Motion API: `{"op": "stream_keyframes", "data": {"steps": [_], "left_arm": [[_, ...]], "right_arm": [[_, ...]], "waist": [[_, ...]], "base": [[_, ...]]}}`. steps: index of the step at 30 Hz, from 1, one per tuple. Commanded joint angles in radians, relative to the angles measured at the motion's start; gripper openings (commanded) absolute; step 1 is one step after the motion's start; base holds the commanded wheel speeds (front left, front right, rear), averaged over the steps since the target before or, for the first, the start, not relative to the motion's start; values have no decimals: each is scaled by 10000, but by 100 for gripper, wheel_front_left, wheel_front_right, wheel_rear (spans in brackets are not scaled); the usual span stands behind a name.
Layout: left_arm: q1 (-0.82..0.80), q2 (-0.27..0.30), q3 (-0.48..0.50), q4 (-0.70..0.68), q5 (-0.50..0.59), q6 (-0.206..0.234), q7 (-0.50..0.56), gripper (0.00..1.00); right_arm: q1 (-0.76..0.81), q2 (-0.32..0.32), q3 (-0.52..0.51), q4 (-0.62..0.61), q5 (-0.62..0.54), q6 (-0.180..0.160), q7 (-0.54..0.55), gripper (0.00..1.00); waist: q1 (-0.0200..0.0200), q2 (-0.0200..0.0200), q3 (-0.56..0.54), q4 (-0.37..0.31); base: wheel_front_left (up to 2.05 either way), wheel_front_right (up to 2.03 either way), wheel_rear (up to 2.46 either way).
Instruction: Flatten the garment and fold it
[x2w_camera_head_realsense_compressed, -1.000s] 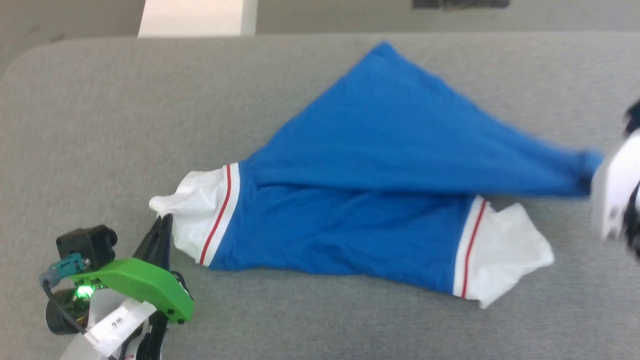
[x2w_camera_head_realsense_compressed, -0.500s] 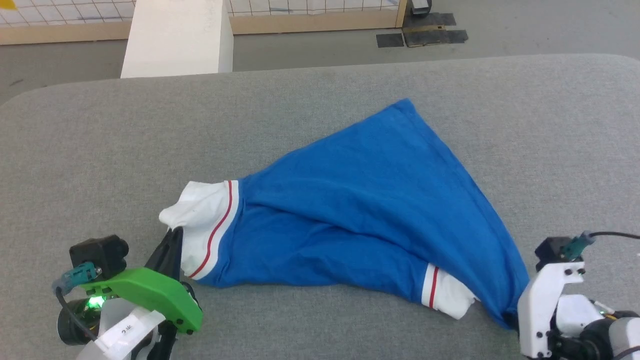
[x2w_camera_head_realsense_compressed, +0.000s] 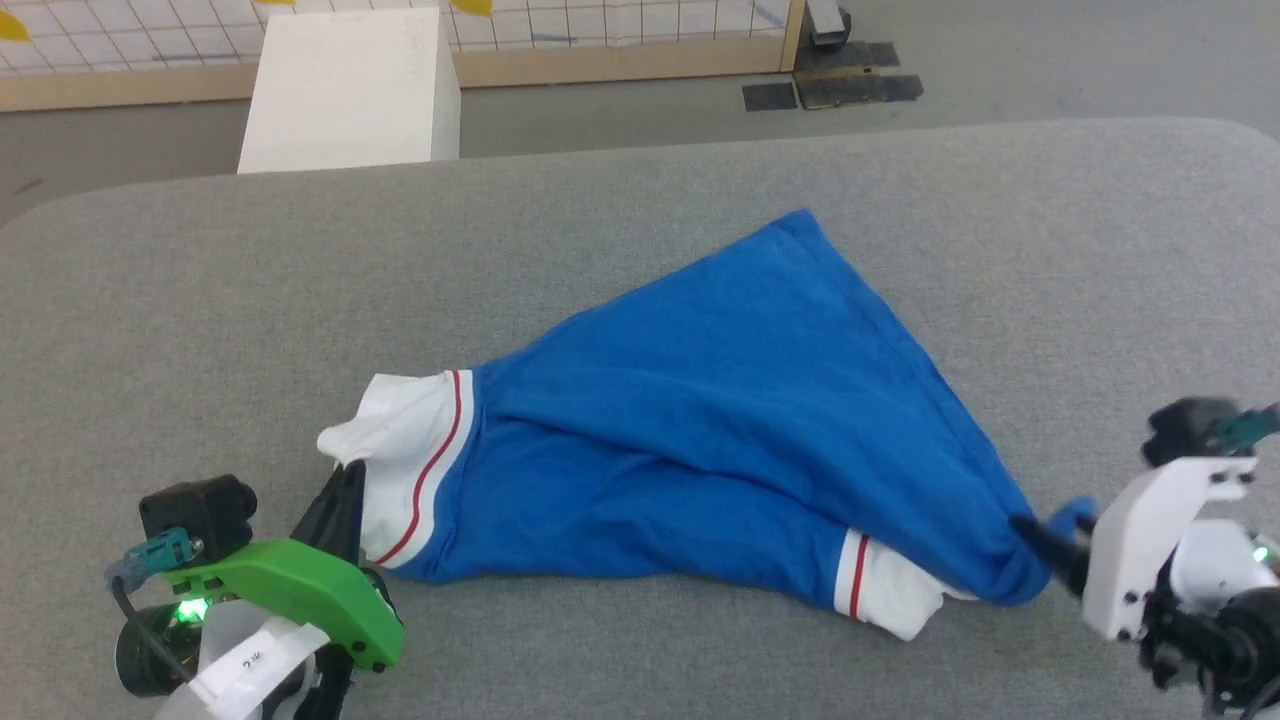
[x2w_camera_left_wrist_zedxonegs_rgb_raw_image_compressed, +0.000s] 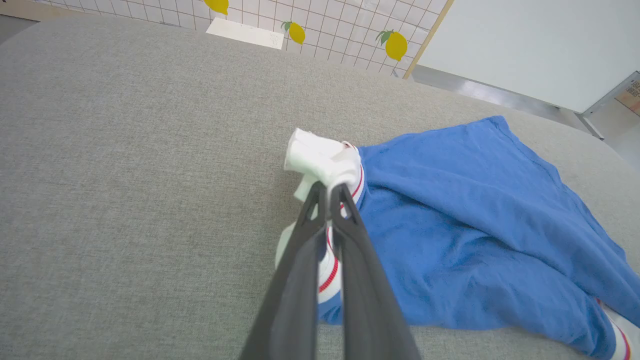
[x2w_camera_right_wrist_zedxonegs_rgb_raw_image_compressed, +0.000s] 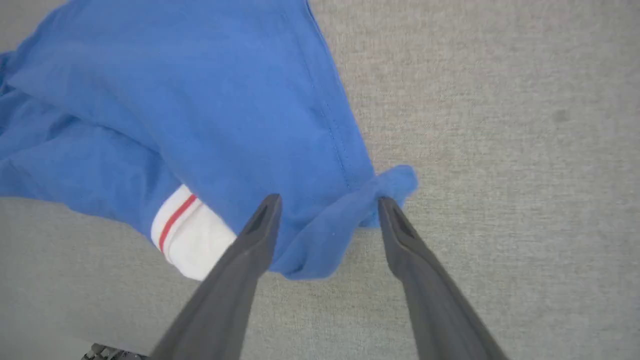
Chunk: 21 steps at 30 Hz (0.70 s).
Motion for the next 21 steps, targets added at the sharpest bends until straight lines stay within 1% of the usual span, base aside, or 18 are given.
{"op": "stream_keyframes", "data": {"steps": [1,4,5,11,16,21], "left_arm": [[97,35,37,37,-80,35,-58,0],[147,39,33,25,-83,53,-76,0],[160,41,33,14,-85,61,-80,0],[166,64,0,-41,-73,73,-76,0],[131,89,-7,-140,-60,86,-79,0],[-70,120,-20,-299,-11,57,-86,0]], "right_arm": [[-258,-6,-147,-258,88,-13,-236,100],[-596,-23,-464,-696,32,-13,-1074,100],[-770,-19,-523,-841,60,-13,-1536,100],[-1308,-186,-392,-877,-40,-13,-3547,100],[-1716,-210,-150,-325,-199,-13,-4493,100],[-2738,-302,283,367,-436,-13,-4703,100]], "waist": [[1,0,-82,-32],[1,0,-166,-34],[1,0,-179,-30],[1,0,-175,82],[1,0,96,258],[1,0,642,481]], "base": [[0,0,0],[0,0,0],[0,0,0],[0,0,0],[0,0,0],[0,0,0]]}}
